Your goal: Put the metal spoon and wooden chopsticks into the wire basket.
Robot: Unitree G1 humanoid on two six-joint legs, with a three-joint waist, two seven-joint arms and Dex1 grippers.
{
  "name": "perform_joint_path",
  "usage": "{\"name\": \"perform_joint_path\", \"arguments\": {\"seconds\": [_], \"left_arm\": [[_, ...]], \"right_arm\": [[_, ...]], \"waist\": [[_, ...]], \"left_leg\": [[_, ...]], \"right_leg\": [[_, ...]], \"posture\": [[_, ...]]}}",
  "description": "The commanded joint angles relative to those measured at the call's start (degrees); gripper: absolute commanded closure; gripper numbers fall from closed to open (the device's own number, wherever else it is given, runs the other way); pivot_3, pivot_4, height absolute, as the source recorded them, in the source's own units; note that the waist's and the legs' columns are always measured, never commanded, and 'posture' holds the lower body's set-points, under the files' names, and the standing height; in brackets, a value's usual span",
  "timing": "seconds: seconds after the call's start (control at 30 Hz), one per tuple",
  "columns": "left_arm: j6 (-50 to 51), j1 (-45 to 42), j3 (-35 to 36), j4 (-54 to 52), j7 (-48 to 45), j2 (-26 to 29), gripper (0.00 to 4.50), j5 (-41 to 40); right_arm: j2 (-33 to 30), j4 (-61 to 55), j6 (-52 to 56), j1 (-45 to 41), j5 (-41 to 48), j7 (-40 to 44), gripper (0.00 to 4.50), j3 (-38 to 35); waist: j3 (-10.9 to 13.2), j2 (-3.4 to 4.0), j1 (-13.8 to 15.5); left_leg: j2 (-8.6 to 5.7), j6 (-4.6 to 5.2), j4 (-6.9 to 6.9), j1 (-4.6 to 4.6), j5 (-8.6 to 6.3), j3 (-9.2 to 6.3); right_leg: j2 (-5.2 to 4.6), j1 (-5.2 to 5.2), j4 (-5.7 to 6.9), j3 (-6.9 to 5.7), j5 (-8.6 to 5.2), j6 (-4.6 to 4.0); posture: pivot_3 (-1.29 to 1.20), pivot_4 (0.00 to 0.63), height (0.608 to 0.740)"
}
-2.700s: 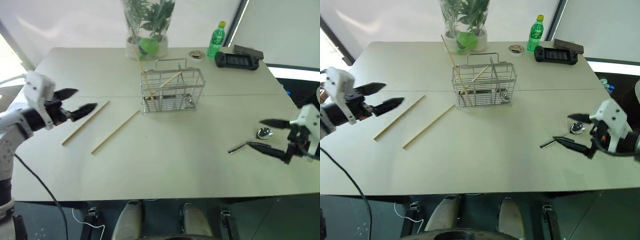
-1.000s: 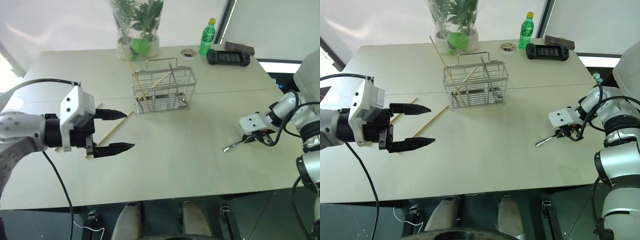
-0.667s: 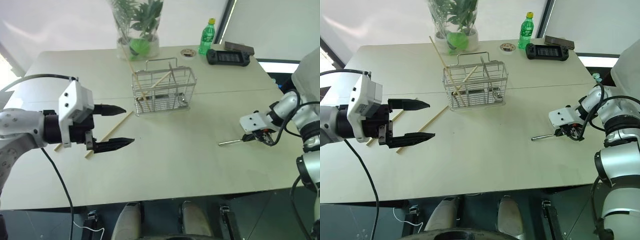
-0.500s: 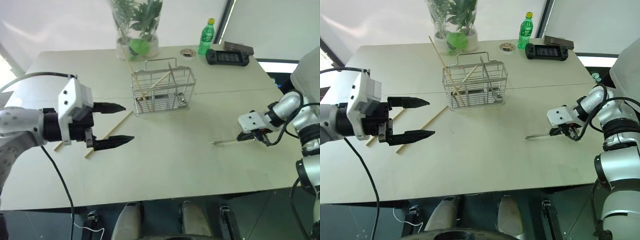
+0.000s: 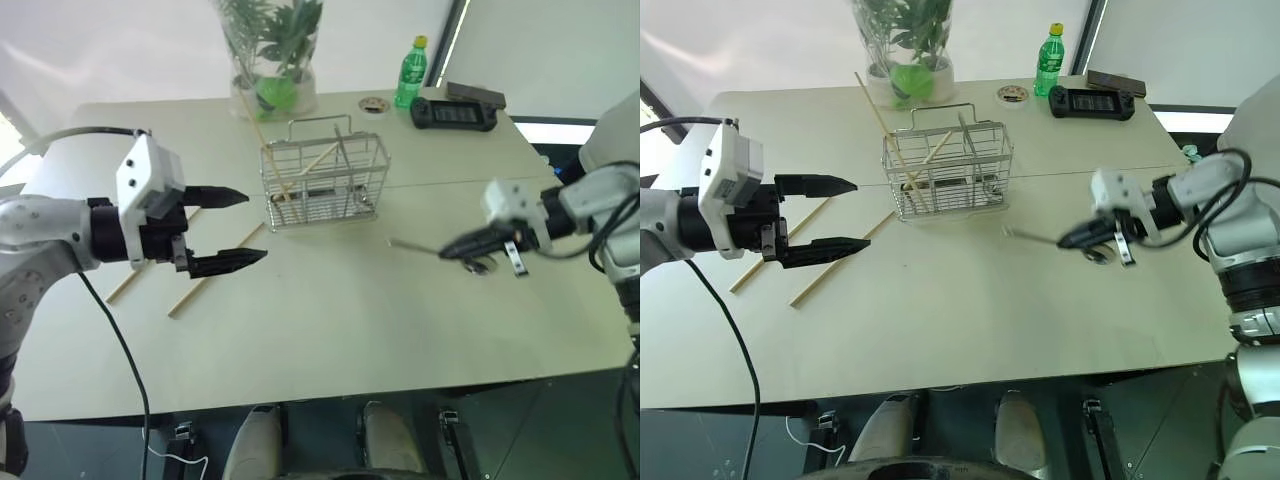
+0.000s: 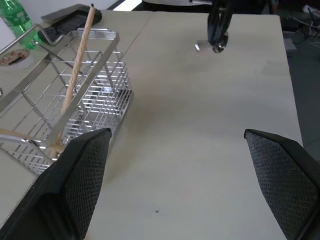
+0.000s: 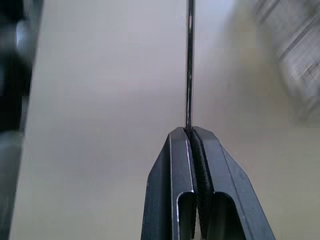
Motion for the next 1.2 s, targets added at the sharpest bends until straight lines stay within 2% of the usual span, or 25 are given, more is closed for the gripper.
{"name": "perform_joint_path", "arguments": {"seconds": [0.03,0.17,0.27,0.5,0.83,0.93,1.17,1.2], "left_arm": [[-2.1,-1.8,0.1,1.5,-0.1,-0.1,0.0,2.2],[-3.3,-3.7,-0.1,4.0,-0.3,-0.8,0.0,3.7],[-3.4,-4.0,0.0,4.3,-0.5,-1.0,0.0,3.9],[-3.1,-3.2,0.8,3.1,0.0,-1.4,0.0,3.5],[-2.1,-2.4,3.1,2.2,1.7,-0.8,0.0,3.0],[-2.1,-2.9,3.6,2.6,2.6,-0.8,0.0,3.3],[-2.4,-3.0,3.6,3.0,2.8,-0.7,0.0,3.2],[-2.5,-3.2,3.5,3.2,2.8,-0.8,0.0,3.3]], "right_arm": [[3.4,-3.3,9.8,-4.5,5.4,-7.6,4.47,-5.9],[14.0,2.0,13.2,-13.3,5.3,-23.4,4.47,-10.6],[19.3,6.1,9.8,-16.3,2.6,-30.5,4.47,-11.5],[26.8,17.0,-1.6,-19.1,-3.3,-39.9,4.47,-11.6],[33.2,21.8,-9.1,-15.7,-5.7,-42.7,4.47,-11.4],[33.8,21.3,-8.2,-14.6,-5.4,-43.7,3.62,-11.9],[33.6,17.3,-7.4,-13.4,-5.3,-46.3,0.06,-12.5],[33.3,16.7,-6.8,-13.5,-4.9,-46.6,0.06,-12.9]], "waist": [[0.0,-0.02,0.3],[0.0,-0.12,0.5],[0.0,-0.19,0.7],[0.0,-0.2,0.9],[0.0,-0.2,0.0],[0.0,-0.2,0.1],[0.0,-0.19,0.1],[0.0,-0.19,0.1]], "left_leg": [[0.02,0.0,-0.01,-0.01,0.0,0.0],[0.02,0.0,0.0,-0.1,0.0,0.0],[0.02,0.0,0.0,-0.14,0.0,0.0],[0.02,0.0,-0.03,-0.17,0.0,0.01],[0.11,0.0,-0.06,-0.16,0.0,0.0],[0.12,0.0,-0.06,-0.16,0.0,-0.01],[0.12,0.01,-0.06,-0.16,0.0,-0.01],[0.12,0.01,-0.06,-0.16,0.0,-0.01]], "right_leg": [[0.03,0.0,0.0,0.0,0.0,0.01],[0.05,-0.09,0.0,0.0,0.01,-0.02],[0.05,-0.13,0.02,0.0,0.02,0.0],[0.08,-0.23,0.11,0.0,0.03,0.02],[0.17,-0.3,0.22,0.03,0.04,0.03],[0.19,-0.3,0.26,0.03,0.04,0.03],[0.2,-0.33,0.27,0.06,0.04,0.03],[0.2,-0.33,0.28,0.07,0.04,0.03]], "posture": [[0.0,0.15,0.72],[0.0,0.15,0.72],[0.0,0.15,0.72],[0.0,0.15,0.72],[0.0,0.15,0.72],[0.0,0.15,0.72],[0.0,0.15,0.72],[0.0,0.15,0.72]]}}
